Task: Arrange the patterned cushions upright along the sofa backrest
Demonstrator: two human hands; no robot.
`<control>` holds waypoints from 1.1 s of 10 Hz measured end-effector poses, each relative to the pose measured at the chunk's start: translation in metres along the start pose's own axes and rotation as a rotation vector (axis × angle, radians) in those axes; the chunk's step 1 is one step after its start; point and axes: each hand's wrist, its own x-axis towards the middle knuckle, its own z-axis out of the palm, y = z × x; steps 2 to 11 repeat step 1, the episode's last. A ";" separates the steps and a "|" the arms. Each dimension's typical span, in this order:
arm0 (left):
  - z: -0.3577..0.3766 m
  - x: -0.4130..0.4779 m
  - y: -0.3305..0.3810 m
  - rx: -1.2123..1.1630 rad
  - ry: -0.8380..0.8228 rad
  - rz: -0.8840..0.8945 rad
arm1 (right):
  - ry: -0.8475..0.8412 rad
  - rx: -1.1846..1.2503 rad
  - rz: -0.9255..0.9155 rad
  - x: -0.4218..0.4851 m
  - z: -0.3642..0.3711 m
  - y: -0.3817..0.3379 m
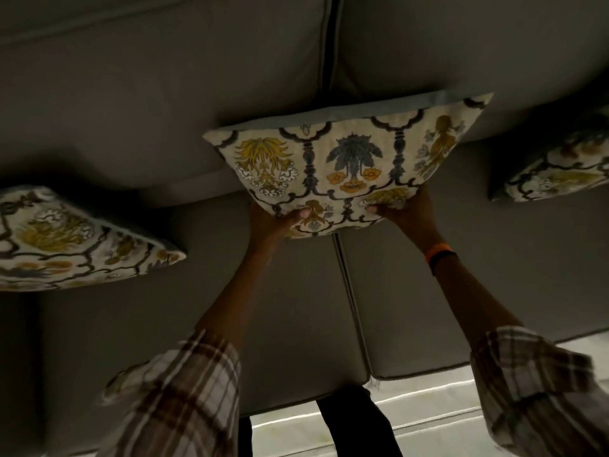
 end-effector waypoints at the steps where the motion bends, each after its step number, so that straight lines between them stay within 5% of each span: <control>1: -0.007 -0.015 -0.016 0.109 0.042 0.038 | 0.103 -0.090 0.098 -0.034 0.028 0.010; 11: -0.007 -0.015 -0.016 0.109 0.042 0.038 | 0.103 -0.090 0.098 -0.034 0.028 0.010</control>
